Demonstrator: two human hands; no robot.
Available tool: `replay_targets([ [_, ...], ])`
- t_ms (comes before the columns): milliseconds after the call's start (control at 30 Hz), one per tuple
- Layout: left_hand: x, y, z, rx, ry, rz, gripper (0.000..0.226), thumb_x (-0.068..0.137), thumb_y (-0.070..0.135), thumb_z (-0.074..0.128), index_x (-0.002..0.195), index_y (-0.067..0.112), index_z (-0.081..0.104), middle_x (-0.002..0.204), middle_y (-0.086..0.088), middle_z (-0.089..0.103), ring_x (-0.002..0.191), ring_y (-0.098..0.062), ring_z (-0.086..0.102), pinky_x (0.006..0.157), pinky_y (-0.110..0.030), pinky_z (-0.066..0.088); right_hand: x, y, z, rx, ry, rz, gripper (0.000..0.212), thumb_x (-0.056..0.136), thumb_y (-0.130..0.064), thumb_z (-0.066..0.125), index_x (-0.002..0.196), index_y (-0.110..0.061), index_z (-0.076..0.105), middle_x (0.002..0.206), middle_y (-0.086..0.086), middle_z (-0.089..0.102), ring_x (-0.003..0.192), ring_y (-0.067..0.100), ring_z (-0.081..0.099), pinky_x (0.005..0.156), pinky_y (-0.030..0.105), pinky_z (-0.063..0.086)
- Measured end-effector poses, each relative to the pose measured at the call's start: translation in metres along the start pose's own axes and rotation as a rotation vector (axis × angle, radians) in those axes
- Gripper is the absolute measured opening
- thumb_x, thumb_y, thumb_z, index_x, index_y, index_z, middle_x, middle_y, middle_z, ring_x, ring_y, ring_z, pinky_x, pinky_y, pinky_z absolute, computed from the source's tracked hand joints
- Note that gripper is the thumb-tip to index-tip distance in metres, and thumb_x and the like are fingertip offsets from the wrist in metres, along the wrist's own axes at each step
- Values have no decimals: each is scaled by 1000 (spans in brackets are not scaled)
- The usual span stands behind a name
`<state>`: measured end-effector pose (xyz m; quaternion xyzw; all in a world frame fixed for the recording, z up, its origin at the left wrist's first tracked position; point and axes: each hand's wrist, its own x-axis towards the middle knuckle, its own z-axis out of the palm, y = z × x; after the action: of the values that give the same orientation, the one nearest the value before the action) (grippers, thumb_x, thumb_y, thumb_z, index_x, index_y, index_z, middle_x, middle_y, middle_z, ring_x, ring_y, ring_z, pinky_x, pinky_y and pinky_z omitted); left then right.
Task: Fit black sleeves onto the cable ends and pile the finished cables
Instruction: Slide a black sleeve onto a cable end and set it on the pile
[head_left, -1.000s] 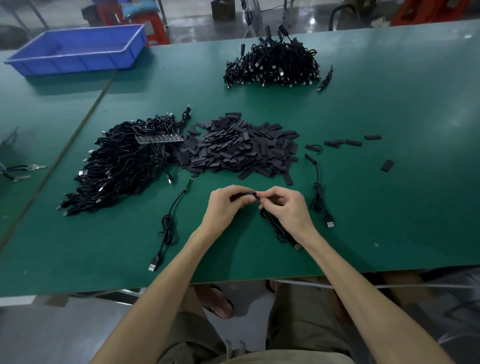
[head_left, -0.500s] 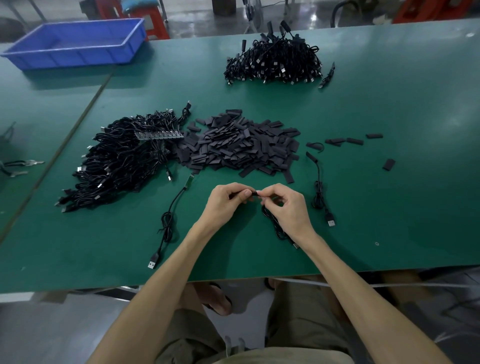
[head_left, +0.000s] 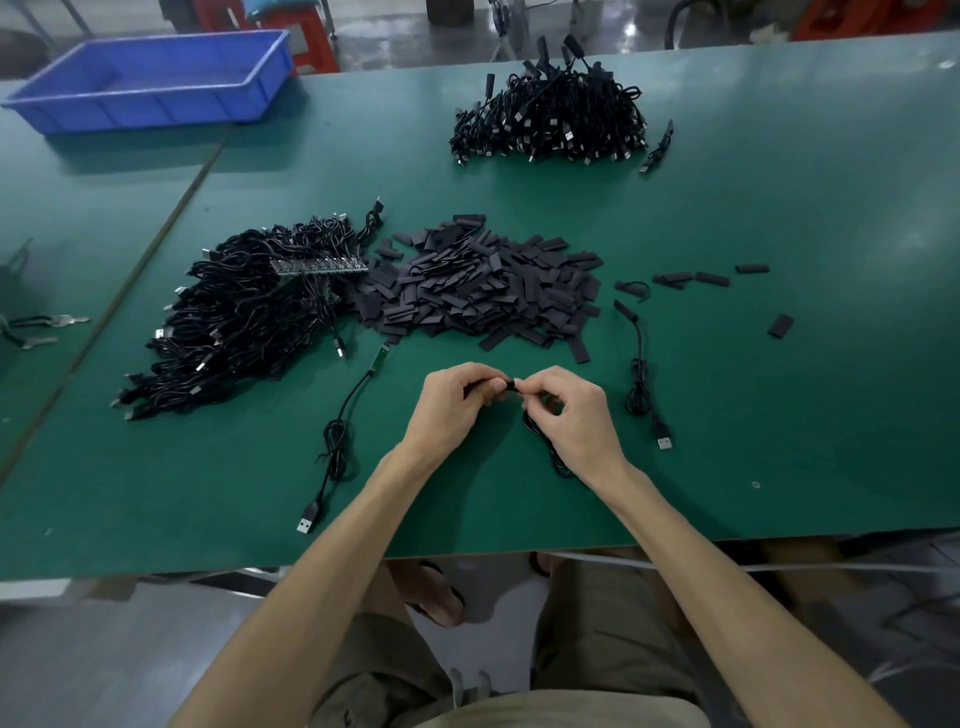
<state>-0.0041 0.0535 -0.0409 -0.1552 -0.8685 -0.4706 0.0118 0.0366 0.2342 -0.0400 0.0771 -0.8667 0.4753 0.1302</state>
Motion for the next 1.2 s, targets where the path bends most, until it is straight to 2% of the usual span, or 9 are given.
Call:
replay_targets([
  [133, -1, 1, 1, 19, 10, 16, 12, 97, 10, 66, 103, 9, 76, 85, 9, 72, 78, 1, 65, 75, -9, 48, -1, 0, 0, -31, -7, -14, 14, 92, 4, 71, 101, -3, 79, 102, 2, 74, 93, 12, 69, 85, 16, 53],
  [300, -1, 3, 2, 19, 15, 12, 12, 97, 11, 66, 103, 9, 76, 89, 5, 73, 82, -3, 66, 76, -11, 49, -1, 0, -1, -47, -1, -36, 14, 91, 4, 71, 102, -3, 79, 102, 3, 75, 93, 14, 70, 87, 22, 55],
  [500, -1, 1, 4, 31, -15, 17, 12, 99, 13, 64, 101, 10, 76, 86, 4, 74, 77, -6, 64, 73, -12, 48, -1, 0, 0, -50, -16, -42, 15, 91, 3, 72, 103, -3, 79, 100, 3, 75, 92, 14, 69, 87, 26, 56],
  [600, -1, 1, 4, -2, -10, 3, 12, 98, 14, 65, 101, 13, 76, 85, 9, 75, 76, -6, 67, 76, -17, 52, -2, 1, -1, -24, -11, -6, 15, 91, 3, 72, 103, -3, 79, 98, 2, 74, 89, 13, 69, 84, 27, 57],
  [700, -1, 1, 2, -75, -7, 3, 11, 97, 15, 67, 102, 18, 77, 82, 16, 75, 75, -4, 68, 75, -14, 51, -1, 2, -2, 35, -3, 73, 15, 92, 1, 71, 103, -5, 79, 96, 0, 74, 89, 13, 71, 84, 30, 58],
  [800, -1, 0, 0, -176, -9, -12, 14, 95, 13, 69, 105, 21, 76, 86, 11, 77, 79, -11, 72, 73, -18, 52, 1, 3, -3, 112, 27, 159, 16, 93, 0, 70, 103, -8, 79, 95, 0, 75, 87, 16, 72, 83, 33, 59],
  [900, 0, -2, -2, -245, -18, -49, 17, 95, 13, 69, 106, 22, 77, 88, 1, 78, 81, -20, 73, 70, -31, 53, 2, 3, -3, 141, 38, 194, 15, 94, -1, 70, 102, -9, 79, 94, 0, 76, 85, 14, 73, 80, 30, 59],
  [1033, 1, -2, -6, -327, -46, -49, 22, 97, 6, 64, 113, 16, 77, 92, 0, 79, 89, -19, 74, 71, -24, 53, 2, 4, -3, 167, 45, 225, 15, 94, -1, 70, 100, -11, 79, 90, -2, 76, 80, 10, 72, 75, 23, 57],
  [1200, 1, -2, -8, -369, -68, -50, 23, 95, 3, 65, 111, 14, 78, 89, -1, 79, 86, -14, 73, 70, -23, 53, 2, 4, -3, 171, 47, 225, 16, 94, 0, 69, 99, -13, 78, 90, -2, 76, 80, 10, 72, 75, 22, 57],
])
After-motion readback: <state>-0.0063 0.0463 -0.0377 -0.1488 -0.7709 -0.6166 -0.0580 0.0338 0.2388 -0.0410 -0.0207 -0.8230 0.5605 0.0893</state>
